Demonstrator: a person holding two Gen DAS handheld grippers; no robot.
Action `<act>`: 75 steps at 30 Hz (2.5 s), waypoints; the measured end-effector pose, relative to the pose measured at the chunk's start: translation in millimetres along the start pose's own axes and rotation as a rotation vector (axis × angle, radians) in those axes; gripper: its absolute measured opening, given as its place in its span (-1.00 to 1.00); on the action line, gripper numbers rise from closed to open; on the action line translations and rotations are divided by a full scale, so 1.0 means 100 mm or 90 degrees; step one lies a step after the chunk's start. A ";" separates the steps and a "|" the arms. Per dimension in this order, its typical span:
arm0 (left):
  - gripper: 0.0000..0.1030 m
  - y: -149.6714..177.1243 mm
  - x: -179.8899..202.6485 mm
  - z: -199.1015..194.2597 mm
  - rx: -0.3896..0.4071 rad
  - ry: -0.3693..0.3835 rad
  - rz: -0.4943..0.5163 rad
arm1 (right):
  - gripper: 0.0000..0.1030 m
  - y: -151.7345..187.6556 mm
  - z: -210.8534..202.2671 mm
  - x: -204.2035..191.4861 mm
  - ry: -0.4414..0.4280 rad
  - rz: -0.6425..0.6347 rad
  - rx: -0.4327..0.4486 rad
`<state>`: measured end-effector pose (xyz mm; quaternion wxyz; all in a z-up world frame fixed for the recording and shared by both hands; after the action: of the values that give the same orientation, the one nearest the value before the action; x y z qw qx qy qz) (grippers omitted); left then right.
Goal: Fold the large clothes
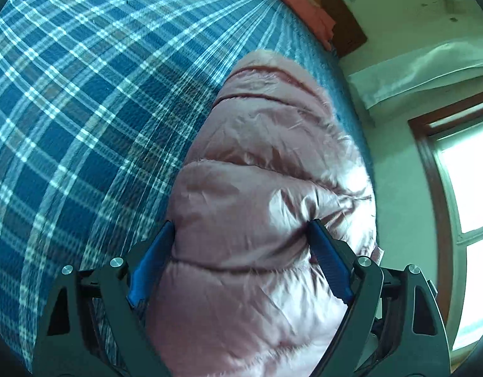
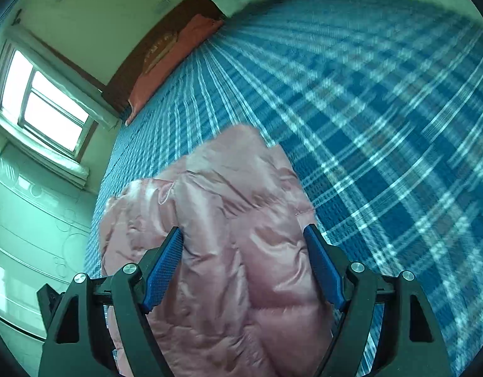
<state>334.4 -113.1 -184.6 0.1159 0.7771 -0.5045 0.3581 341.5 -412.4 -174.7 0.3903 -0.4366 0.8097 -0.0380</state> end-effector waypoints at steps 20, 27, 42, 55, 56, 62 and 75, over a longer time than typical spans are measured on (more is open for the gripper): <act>0.72 0.00 -0.11 0.27 -0.002 0.007 0.025 | 0.24 0.06 0.26 0.06 -0.080 -0.034 -0.006; 0.76 -0.02 -0.20 0.25 -0.009 0.030 0.031 | 0.48 0.12 0.11 0.06 -0.024 -0.052 0.017; 0.78 -0.02 -0.26 0.19 -0.024 0.045 0.045 | 0.63 0.10 0.04 0.10 -0.005 -0.065 -0.014; 0.77 -0.04 -0.26 0.17 -0.046 0.078 0.058 | 0.55 0.21 0.12 -0.03 -0.137 -0.088 -0.065; 0.77 -0.04 -0.25 0.17 -0.045 0.078 0.059 | 0.52 0.22 0.10 -0.05 -0.143 -0.087 -0.068; 0.77 -0.02 -0.19 0.18 -0.048 0.077 0.064 | 0.51 0.24 0.24 -0.21 -0.153 -0.091 -0.091; -0.06 0.06 -0.09 0.13 -0.056 0.116 0.064 | -0.19 0.31 0.39 -0.28 -0.275 0.000 -0.107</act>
<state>332.6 -117.2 -201.4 0.1773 0.7088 -0.5457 0.4104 355.0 -362.0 -197.2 0.5166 -0.4657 0.7077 0.1239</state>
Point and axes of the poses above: each gripper's, at about its wrist camera, not at the fingertips, and z roughly the way its jaws point, x to its right, y to its underside, the point moved 8 cm from there along z, roughly the way its jaws point, and after that the axes turned 5 degrees about -z, right-handed, at the moved point
